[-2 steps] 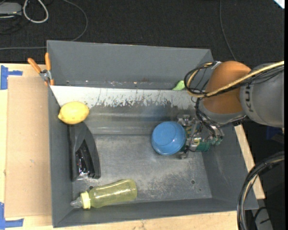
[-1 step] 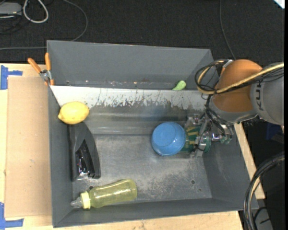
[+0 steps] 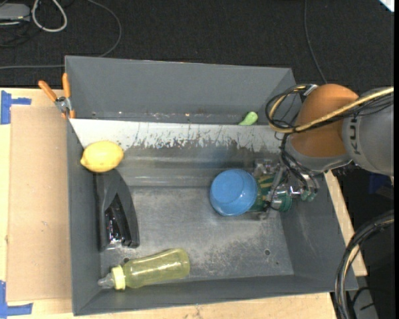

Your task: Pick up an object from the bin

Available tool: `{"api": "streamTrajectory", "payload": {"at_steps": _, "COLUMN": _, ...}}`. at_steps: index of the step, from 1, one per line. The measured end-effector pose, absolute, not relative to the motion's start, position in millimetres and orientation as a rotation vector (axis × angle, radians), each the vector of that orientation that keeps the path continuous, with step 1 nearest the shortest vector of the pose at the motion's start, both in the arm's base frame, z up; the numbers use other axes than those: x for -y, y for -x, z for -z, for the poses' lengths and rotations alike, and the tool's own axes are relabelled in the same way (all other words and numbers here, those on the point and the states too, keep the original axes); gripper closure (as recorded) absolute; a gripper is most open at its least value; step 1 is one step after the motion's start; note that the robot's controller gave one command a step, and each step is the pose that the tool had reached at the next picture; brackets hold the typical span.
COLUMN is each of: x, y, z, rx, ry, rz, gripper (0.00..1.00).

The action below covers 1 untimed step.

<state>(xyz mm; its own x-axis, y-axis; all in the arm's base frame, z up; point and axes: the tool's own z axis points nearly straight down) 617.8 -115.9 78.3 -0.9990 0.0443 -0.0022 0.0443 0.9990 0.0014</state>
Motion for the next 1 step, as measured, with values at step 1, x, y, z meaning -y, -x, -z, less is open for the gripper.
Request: {"api": "streamTrajectory", "payload": {"at_steps": 1, "x": 106.1, "y": -579.8, "z": -86.7, "rx": -3.141, "ry": -0.050, "rz": -0.002, "gripper": 0.00}}
